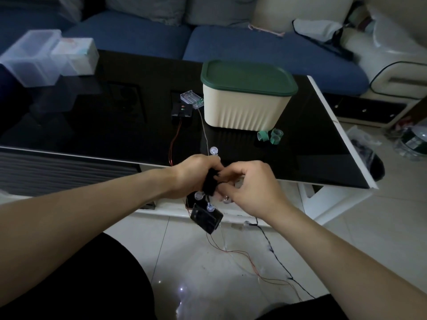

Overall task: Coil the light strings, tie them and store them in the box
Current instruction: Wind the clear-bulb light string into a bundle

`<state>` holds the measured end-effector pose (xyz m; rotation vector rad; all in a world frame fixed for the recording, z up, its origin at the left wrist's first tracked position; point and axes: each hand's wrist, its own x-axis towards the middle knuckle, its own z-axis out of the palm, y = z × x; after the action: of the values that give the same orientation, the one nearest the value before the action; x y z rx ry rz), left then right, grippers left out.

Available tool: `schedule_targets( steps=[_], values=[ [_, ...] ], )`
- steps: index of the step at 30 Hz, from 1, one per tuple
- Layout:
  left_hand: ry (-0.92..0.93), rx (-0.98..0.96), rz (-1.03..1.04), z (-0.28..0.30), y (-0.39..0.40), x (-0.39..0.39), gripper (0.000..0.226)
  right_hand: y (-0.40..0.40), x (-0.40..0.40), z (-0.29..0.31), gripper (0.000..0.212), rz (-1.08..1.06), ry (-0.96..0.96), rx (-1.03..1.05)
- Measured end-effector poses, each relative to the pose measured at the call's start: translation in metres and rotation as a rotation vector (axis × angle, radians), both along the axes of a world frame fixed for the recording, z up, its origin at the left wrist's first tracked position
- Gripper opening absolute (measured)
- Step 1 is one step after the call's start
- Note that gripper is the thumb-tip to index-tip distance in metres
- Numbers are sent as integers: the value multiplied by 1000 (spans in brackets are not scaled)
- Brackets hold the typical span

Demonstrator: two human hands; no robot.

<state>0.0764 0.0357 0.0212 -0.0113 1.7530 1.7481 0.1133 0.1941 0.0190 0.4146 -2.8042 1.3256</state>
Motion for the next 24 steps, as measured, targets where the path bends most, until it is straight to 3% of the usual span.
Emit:
schedule_targets(
  steps=[5, 9, 14, 20, 24],
  values=[
    [96, -202, -227, 7, -2, 3, 42, 1, 0, 5, 25, -27, -46, -43],
    [132, -303, -455, 1, -9, 5, 54, 8, -7, 5, 22, 28, -113, 118],
    [157, -383, -579, 2, -13, 6, 39, 18, -10, 7, 24, 242, -289, 184],
    [176, -407, -416, -3, -13, 5, 36, 23, -12, 6, 23, 210, -413, 216],
    [249, -463, -436, -8, -13, 2, 34, 20, -10, 4, 19, 194, -430, 249]
  ],
)
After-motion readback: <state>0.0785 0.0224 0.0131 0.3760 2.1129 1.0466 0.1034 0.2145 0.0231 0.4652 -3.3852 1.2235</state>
